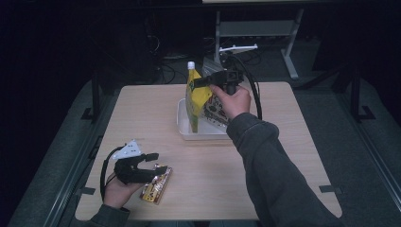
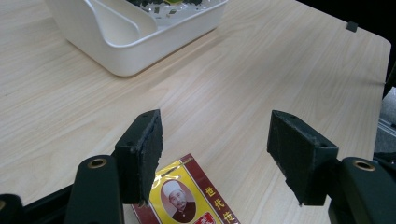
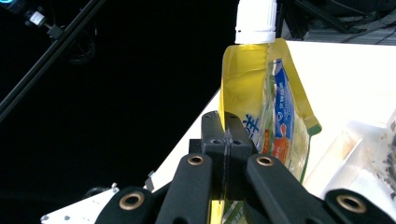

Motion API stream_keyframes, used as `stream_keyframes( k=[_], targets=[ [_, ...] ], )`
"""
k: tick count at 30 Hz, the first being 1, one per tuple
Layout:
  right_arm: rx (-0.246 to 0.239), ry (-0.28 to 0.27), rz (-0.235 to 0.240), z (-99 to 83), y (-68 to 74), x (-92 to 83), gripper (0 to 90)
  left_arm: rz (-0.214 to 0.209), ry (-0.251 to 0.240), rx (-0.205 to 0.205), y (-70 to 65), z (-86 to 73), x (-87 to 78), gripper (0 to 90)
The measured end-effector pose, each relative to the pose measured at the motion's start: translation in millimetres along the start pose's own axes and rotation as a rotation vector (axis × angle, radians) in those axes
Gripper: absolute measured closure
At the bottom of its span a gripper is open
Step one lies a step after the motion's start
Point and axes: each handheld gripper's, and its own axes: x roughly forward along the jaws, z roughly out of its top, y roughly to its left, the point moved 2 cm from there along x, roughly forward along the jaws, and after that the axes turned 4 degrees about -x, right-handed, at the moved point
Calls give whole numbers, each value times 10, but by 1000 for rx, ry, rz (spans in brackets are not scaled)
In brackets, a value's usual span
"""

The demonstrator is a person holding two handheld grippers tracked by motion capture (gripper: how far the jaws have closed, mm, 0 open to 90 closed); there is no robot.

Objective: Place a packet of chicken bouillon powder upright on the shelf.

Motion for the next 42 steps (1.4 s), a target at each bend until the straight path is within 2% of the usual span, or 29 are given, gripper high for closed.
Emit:
stream_keyframes(
  k=[22,32,42],
  targets=[
    [47,-31,-52,46,-118,436,894,0,9,-1,24,-11,7,361],
    [54,-2,-63,-22,-205,669,894,2,14,-1,30,-16,10,360],
    [61,10,-86,-84,-306,768,891,9,19,-4,32,-23,20,345]
  ],
)
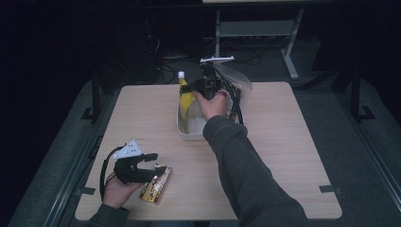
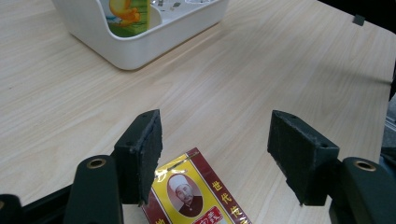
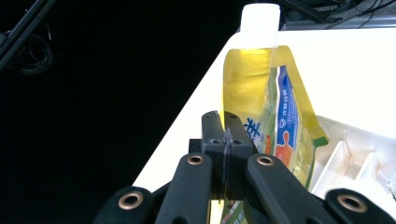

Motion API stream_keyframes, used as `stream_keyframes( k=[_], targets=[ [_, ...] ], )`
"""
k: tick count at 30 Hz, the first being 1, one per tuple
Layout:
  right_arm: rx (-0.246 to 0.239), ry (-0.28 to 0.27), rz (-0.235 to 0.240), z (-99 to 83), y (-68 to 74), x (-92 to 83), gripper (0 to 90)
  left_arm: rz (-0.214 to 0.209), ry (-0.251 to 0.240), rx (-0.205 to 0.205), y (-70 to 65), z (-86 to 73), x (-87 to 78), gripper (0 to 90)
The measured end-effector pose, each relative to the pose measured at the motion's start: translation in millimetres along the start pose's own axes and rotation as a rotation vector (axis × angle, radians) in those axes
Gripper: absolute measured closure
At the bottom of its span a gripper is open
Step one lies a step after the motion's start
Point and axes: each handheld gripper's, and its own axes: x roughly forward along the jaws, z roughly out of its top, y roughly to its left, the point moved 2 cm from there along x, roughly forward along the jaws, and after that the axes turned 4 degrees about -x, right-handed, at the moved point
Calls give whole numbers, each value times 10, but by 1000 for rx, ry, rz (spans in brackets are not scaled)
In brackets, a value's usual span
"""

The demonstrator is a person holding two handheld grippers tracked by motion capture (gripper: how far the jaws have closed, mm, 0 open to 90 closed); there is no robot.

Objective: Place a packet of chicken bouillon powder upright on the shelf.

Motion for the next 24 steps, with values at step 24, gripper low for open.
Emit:
stream_keyframes(
  k=[24],
  targets=[
    [-6,47,-15,-43,17,-67,743,35,33,5,-21,-31,57,276]
  ],
)
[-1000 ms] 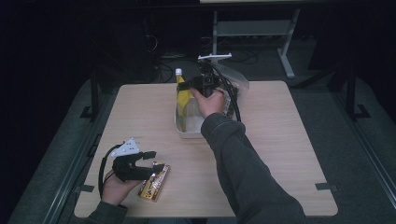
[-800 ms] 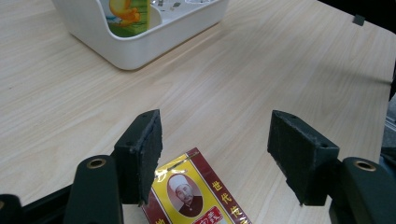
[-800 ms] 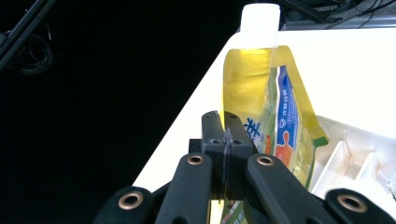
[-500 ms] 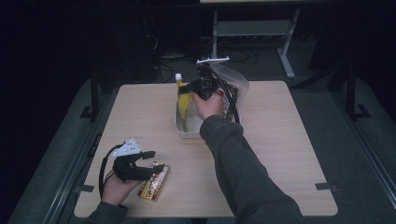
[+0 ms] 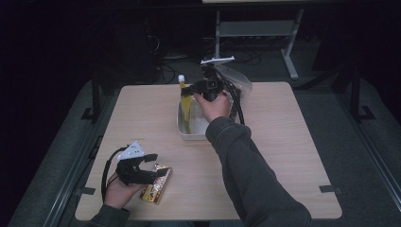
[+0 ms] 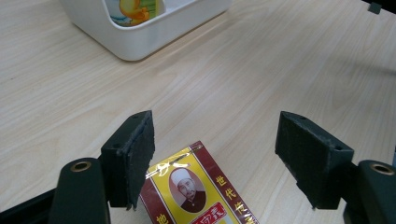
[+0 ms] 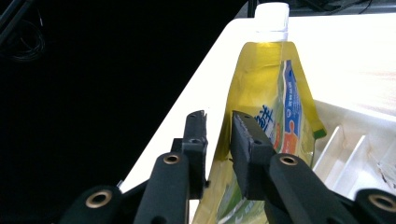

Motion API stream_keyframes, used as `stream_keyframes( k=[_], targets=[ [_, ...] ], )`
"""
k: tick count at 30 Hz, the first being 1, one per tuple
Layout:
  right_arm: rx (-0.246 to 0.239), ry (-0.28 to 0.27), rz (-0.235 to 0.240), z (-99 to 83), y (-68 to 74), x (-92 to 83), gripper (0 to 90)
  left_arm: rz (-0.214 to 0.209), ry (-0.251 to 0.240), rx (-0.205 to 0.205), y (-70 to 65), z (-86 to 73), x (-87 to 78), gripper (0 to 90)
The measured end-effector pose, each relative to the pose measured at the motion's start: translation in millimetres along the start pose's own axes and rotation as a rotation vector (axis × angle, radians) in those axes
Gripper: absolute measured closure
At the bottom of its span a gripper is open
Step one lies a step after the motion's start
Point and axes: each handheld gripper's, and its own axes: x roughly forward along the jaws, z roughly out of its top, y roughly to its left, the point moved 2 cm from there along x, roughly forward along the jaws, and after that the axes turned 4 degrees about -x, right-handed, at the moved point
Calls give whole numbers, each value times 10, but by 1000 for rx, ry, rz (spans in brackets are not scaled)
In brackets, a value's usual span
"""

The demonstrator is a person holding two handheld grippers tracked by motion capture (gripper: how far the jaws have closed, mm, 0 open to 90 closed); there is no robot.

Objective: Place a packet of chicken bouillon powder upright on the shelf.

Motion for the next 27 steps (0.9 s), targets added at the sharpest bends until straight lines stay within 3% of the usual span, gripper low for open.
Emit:
stream_keyframes(
  k=[9,27],
  targets=[
    [-26,21,11,-58,59,-150,673,48,35,23,-55,-51,21,236],
    [-60,30,80,-333,104,-439,585,115,83,19,-169,-266,12,197]
  ],
)
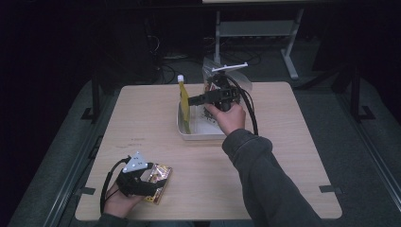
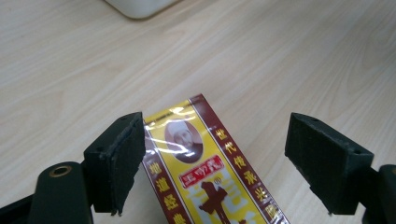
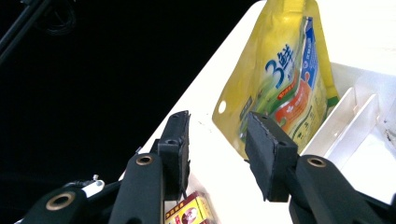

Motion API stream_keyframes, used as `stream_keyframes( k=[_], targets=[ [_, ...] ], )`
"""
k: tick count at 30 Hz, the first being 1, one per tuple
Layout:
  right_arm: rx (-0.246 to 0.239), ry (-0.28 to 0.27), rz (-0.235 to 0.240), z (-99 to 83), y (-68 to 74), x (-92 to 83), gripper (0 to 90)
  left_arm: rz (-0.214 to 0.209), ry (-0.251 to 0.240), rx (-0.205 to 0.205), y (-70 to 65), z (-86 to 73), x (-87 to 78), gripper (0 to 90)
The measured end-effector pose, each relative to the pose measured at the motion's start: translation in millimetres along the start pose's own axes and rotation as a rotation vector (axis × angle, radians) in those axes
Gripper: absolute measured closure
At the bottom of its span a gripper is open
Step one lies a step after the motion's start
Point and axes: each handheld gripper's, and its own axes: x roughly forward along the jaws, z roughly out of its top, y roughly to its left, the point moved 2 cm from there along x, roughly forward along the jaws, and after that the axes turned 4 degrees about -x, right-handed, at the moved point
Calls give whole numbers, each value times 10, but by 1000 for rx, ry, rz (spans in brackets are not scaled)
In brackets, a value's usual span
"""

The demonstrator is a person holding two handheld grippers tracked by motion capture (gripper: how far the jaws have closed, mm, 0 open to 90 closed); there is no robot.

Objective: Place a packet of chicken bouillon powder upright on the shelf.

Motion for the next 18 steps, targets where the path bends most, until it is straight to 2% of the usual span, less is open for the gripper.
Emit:
stream_keyframes(
  k=[10,18],
  targets=[
    [-2,0,27,-206,-27,-94,556,42,38,-15,-11,-95,23,184],
    [-15,10,27,-327,-42,-160,540,72,76,-20,7,-146,82,173]
  ],
)
